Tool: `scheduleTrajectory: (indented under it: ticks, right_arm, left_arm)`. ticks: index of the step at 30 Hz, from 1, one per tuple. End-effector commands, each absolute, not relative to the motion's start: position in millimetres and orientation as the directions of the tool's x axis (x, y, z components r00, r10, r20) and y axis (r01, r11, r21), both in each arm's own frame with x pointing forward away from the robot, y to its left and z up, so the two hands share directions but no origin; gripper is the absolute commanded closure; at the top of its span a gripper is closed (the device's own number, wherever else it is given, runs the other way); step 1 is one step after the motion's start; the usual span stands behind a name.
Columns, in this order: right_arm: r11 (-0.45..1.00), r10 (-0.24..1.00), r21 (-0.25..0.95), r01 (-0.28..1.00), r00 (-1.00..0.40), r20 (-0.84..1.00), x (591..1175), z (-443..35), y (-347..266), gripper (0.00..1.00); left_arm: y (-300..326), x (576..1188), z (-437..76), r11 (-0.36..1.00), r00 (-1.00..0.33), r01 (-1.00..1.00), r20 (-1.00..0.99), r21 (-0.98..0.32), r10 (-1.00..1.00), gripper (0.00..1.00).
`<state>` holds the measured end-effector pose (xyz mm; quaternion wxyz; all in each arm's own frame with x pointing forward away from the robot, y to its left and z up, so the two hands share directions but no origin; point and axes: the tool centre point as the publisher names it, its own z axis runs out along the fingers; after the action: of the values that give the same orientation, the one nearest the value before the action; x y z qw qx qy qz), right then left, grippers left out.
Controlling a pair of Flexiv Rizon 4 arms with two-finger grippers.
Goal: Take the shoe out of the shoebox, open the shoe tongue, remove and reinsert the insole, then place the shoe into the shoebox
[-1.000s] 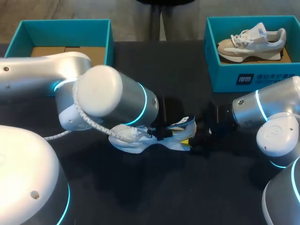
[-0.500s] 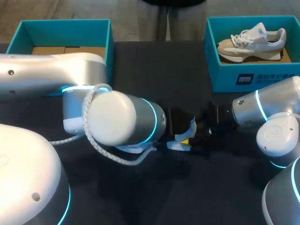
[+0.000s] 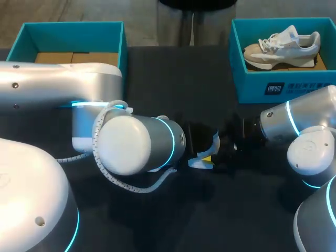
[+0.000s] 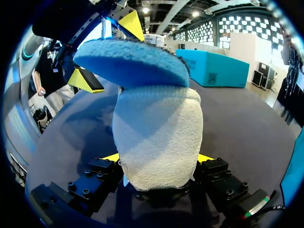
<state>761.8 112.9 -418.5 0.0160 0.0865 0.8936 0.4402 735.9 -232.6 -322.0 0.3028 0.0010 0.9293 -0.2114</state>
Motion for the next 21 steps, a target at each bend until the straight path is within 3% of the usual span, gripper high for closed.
scheduleTrajectory:
  ticks: [1,21]
  right_arm:
    - [0.599,0.169,0.788,0.141,-0.984,0.047,763.2,-421.1,111.4,1.0]
    - [0.599,0.169,0.788,0.141,-0.984,0.047,763.2,-421.1,111.4,1.0]
  left_arm:
    - [-235.8,742.1,-331.4,0.909,-0.816,0.13,-0.563,-0.397,-0.129,0.36]
    - [-243.7,751.9,-335.0,0.898,-0.784,0.133,-0.599,-0.419,-0.164,0.45]
